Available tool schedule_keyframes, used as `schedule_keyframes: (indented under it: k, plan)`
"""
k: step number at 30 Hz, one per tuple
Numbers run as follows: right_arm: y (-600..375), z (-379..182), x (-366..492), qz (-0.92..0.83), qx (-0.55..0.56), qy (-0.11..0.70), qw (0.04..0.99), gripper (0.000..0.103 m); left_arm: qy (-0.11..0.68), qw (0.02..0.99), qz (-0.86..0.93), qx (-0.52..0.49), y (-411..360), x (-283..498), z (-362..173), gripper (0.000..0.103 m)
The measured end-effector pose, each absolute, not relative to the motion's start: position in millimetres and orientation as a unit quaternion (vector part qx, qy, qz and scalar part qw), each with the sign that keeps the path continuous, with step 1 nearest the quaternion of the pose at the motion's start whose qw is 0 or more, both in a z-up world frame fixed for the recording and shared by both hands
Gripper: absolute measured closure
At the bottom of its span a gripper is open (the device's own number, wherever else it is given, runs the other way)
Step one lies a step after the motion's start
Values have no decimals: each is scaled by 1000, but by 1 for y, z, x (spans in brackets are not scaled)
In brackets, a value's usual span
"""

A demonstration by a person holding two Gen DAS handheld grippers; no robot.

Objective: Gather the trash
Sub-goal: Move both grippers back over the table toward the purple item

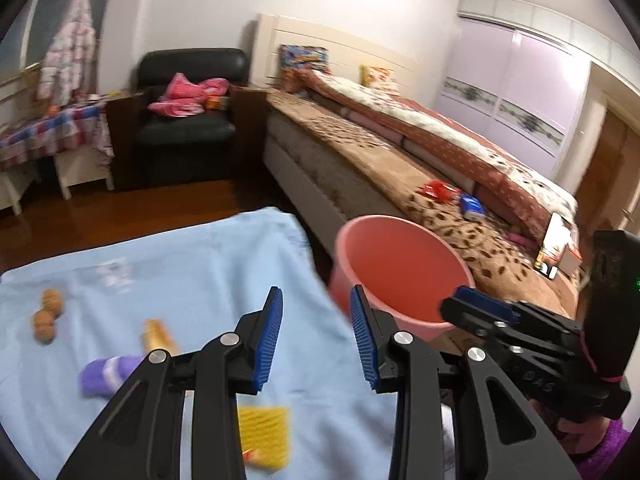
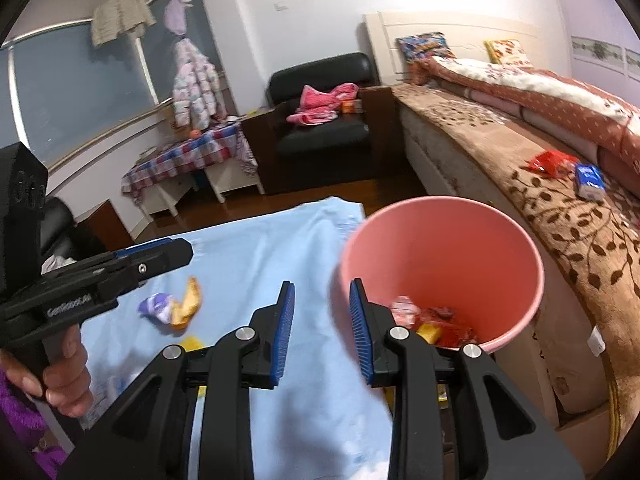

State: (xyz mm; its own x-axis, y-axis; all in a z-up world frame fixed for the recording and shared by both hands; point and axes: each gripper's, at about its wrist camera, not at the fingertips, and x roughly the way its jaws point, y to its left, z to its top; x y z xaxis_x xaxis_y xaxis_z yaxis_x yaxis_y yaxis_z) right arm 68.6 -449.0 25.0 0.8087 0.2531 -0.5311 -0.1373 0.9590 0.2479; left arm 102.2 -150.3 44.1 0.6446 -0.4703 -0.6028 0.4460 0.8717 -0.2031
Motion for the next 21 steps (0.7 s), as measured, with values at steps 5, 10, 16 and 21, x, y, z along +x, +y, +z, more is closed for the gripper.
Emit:
schedule_keyframes:
  k: [5,10,16,21]
  plan:
    - [-422,31,55,135,84,288,944,74,334,920,-204,-29,-95,86,48,69]
    - [-391,33,49,178,70,294,936,74,328,930,-156,-49,-43,73,51,69]
    - [-358,26,44,225,39,309,923,74,333,935,-106,-59,1,59,40,68]
    - [-335,14,44,254,18,328,910,74,363,925,-81,-80,25,56,17,68]
